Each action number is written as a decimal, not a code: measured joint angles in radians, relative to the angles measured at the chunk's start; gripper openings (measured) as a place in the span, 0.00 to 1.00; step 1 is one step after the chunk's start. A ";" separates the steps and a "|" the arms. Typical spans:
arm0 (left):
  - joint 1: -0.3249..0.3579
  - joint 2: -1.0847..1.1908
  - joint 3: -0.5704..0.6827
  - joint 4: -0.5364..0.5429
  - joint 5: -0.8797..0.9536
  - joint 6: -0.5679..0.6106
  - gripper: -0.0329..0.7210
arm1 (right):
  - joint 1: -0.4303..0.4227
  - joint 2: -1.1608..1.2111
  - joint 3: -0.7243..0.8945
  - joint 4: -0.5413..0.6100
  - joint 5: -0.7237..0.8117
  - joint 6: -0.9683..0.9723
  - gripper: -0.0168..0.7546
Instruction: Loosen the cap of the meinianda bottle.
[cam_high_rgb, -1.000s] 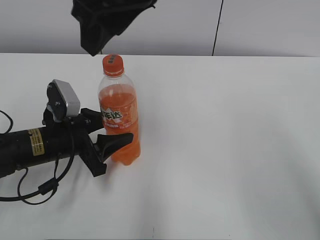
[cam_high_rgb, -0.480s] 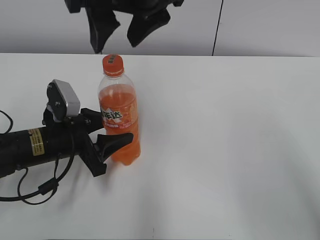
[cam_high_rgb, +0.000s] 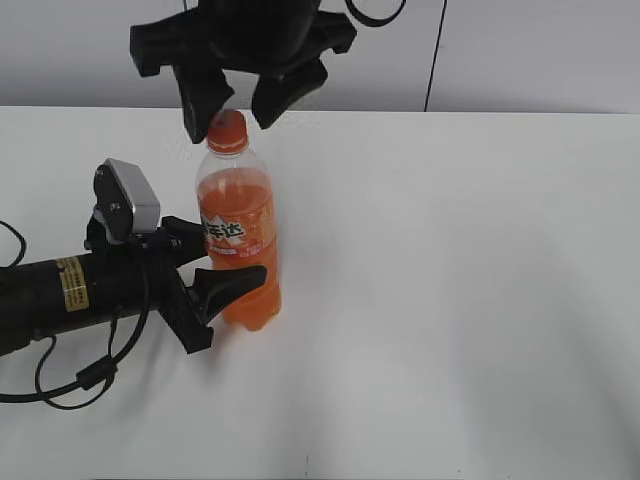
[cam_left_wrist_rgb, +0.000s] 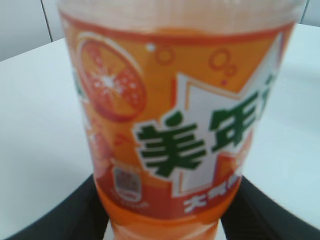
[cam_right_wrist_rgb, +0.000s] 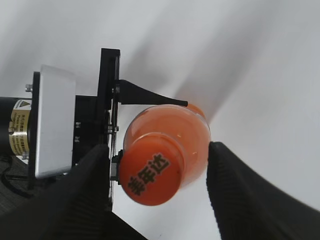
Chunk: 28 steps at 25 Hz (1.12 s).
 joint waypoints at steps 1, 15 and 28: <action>0.000 0.000 0.000 0.000 0.000 0.000 0.58 | 0.000 0.003 0.000 0.000 0.000 0.001 0.61; 0.000 0.000 0.000 0.000 0.000 0.000 0.58 | 0.000 0.003 0.000 0.006 0.000 -0.267 0.37; 0.000 0.000 0.000 -0.002 0.001 -0.002 0.58 | 0.000 -0.001 0.000 0.003 -0.008 -1.252 0.37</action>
